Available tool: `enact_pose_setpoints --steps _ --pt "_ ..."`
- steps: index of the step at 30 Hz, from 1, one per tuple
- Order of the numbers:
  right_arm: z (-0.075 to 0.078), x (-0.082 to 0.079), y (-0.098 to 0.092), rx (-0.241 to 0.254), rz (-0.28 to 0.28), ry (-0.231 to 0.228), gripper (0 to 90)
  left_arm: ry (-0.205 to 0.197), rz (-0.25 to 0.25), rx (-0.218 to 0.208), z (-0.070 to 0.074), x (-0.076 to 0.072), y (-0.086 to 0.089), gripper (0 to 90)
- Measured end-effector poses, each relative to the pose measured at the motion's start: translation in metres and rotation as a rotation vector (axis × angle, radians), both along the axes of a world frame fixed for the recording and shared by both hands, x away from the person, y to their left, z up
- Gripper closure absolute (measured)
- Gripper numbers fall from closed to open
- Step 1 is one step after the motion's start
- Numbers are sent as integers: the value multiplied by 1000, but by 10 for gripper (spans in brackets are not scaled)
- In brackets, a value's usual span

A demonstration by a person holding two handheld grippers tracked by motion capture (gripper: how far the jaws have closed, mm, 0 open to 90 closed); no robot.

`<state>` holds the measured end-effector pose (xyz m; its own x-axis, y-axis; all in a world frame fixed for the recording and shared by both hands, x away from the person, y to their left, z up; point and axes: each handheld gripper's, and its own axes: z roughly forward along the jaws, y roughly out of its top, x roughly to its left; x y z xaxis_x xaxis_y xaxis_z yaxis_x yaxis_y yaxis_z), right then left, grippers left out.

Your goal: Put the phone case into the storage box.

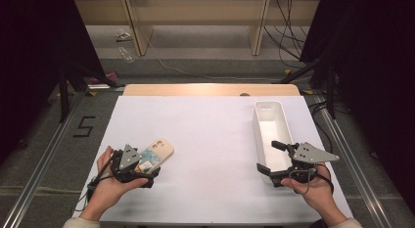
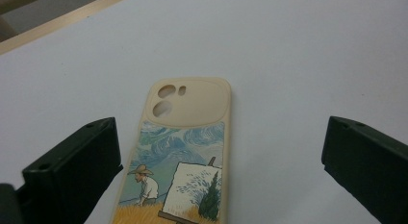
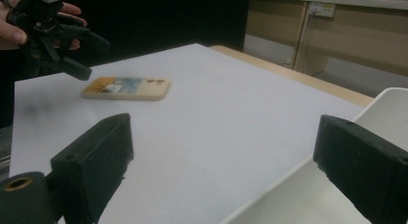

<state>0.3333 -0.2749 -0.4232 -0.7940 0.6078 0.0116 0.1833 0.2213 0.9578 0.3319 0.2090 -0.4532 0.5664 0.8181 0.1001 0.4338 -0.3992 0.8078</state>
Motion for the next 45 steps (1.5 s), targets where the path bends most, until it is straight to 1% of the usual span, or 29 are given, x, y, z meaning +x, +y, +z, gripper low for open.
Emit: enact_pose_setpoints --steps 6,9,12,13,14,16,20,25,27,28,29,30,32,33,34,35,36,37,38,39,40,41,42,44,45 --pt "0 0 0 1 0 3 76 27 8 13 -1 2 3 0" --pt "0 0 0 4 -1 4 76 36 15 12 -1 3 4 0" --pt "0 0 1 4 0 2 76 73 17 23 -2 9 8 0" --pt "0 0 1 4 0 2 76 73 17 23 -2 9 8 0" --pt "0 0 1 4 -2 4 76 95 21 37 -4 12 10 0" --pt "0 0 1 3 -3 4 76 112 20 43 -6 14 11 0" --pt "0 0 1 5 -6 7 77 129 18 60 -9 20 14 0" --pt "0 0 1 4 -7 6 78 144 24 55 -12 25 16 0" --pt "0 0 1 5 -7 4 78 138 29 35 -12 27 18 0" --pt "0 0 1 7 -8 5 80 131 38 10 -10 28 20 5" --pt "0 0 1 7 -9 6 80 131 38 10 -10 28 20 50" --pt "0 0 1 6 -9 5 80 109 79 -24 -8 29 24 104" --pt "0 0 1 7 -10 4 81 98 141 -31 -5 30 29 210" --pt "0 0 1 7 -11 4 81 97 183 -25 -4 31 32 284" --pt "0 0 1 7 -11 4 81 97 183 -25 -4 31 32 391" --pt "1 0 1 7 -11 4 81 107 245 -38 -5 32 37 479" --pt "1 0 1 8 -12 4 81 108 269 -38 -5 32 39 556" --pt "1 0 1 8 -12 4 81 108 269 -38 -5 32 39 637" --pt "1 0 1 7 -12 4 81 110 304 5 -7 33 43 701" --pt "1 0 1 7 -12 4 81 117 320 25 -8 34 45 749" --pt "1 0 1 7 -12 4 81 117 320 25 -8 34 45 796" --pt "1 0 1 7 -12 4 82 138 335 49 -13 36 48 824" --pt "0 0 1 5 -12 4 82 154 345 65 -16 38 49 836" --pt "0 0 1 5 -11 3 82 178 352 87 -22 40 51 889" --pt "0 0 1 5 -11 3 82 178 352 87 -22 40 51 895"
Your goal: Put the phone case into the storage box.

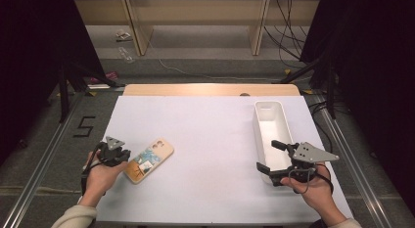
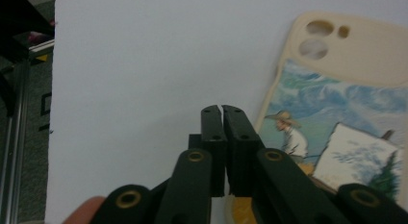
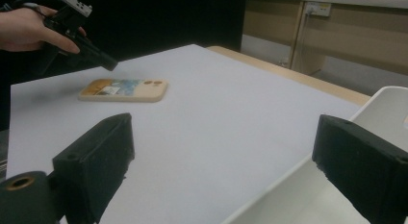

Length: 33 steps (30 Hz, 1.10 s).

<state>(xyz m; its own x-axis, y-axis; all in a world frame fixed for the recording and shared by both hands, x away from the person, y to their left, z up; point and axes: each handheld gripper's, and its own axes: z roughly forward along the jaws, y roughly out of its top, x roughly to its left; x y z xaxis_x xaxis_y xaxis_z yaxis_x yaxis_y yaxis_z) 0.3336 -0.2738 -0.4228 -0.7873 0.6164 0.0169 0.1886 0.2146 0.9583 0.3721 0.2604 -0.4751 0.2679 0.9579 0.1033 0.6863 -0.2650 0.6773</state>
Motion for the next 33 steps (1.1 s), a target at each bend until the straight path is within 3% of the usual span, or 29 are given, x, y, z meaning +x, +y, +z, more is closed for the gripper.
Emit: enact_pose_setpoints --steps 2,7,24,33 --pt "0 0 0 0 -2 0 83 36 -7 -2 -5 1 2 896" --pt "0 0 0 -2 -1 1 85 72 -4 1 -8 1 4 896" --pt "0 0 -1 -1 -3 5 87 129 -35 -9 -8 -6 -2 896" --pt "0 0 -1 1 -3 6 87 136 -67 17 -8 -12 -8 896"
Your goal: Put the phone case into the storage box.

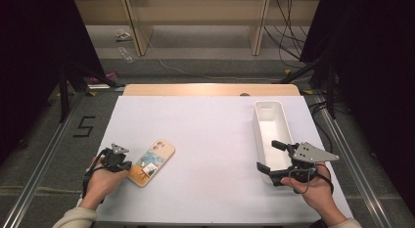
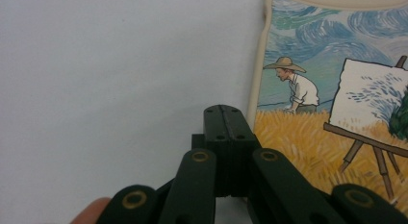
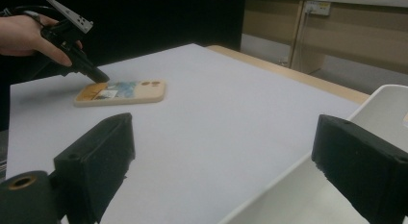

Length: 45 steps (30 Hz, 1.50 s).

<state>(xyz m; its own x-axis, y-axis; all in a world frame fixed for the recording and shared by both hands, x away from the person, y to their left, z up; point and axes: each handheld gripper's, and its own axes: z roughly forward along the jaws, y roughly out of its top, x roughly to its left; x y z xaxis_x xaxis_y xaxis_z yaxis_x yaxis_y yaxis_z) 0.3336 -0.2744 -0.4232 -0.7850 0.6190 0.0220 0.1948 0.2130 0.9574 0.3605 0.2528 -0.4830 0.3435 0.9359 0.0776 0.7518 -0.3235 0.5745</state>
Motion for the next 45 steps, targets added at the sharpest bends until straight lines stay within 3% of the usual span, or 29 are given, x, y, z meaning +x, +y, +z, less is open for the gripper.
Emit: enact_pose_setpoints --steps 4,7,10,11,15,18,21,23,36,45 --pt "0 0 0 1 0 1 87 -4 1 -1 0 -1 0 884" --pt "0 0 0 3 -1 -2 87 -13 5 11 2 -1 2 811" --pt "0 0 -1 4 -1 -1 87 -28 7 8 6 -1 3 683" --pt "0 0 -1 5 -1 -1 87 -40 16 -36 11 -1 3 618" --pt "0 1 0 0 -3 0 87 -37 21 -106 16 -2 -5 292" --pt "0 0 0 1 -2 1 87 -10 -4 -92 17 -1 -13 165" --pt "-1 0 0 0 -3 1 87 6 -21 -100 17 -1 -18 117" --pt "-1 1 0 0 -4 1 86 24 -44 -87 16 0 -26 38" --pt "-1 1 1 -4 -5 4 87 81 -131 -24 8 5 -46 0" --pt "-1 1 1 -3 -5 -1 86 96 -139 5 4 9 -49 0"
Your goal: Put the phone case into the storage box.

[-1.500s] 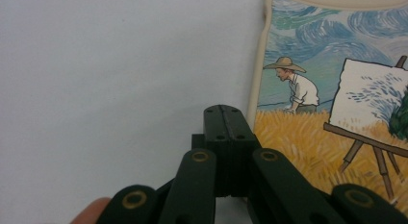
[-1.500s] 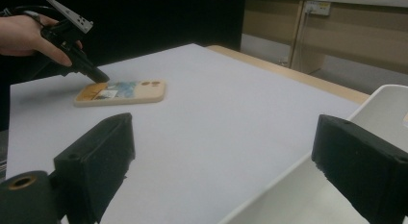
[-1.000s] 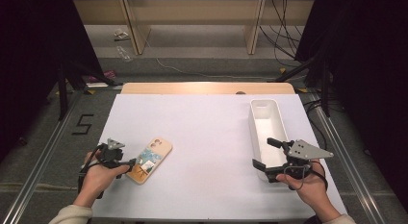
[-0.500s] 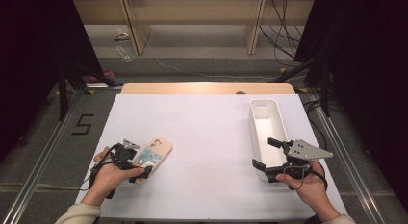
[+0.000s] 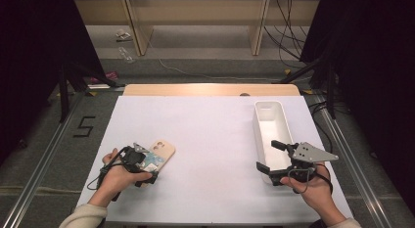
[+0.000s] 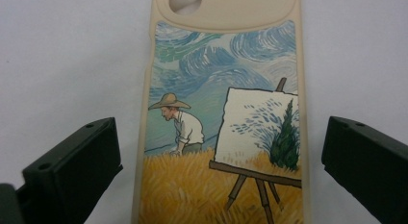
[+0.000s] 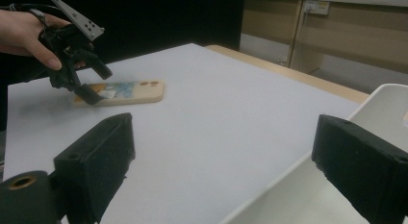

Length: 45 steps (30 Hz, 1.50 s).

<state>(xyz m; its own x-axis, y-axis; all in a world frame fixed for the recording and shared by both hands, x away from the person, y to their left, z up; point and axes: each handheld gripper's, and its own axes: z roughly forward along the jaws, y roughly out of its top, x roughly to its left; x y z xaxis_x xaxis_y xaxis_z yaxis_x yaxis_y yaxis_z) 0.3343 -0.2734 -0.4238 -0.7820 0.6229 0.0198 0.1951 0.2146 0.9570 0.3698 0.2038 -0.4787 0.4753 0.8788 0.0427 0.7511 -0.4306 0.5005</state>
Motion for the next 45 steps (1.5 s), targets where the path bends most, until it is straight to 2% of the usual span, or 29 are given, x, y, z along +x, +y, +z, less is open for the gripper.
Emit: enact_pose_setpoints --steps 16,24,32,35,45 --pt "-1 0 0 1 1 1 87 28 -21 14 -5 2 1 0" --pt "0 0 0 2 1 1 86 42 -36 4 -6 6 2 5" --pt "-1 0 0 3 4 2 86 66 -48 -26 -6 8 4 38" --pt "-1 0 0 3 5 2 86 67 -61 -30 -6 8 5 57" --pt "-1 0 1 3 4 2 87 68 -61 -39 -6 8 6 68"
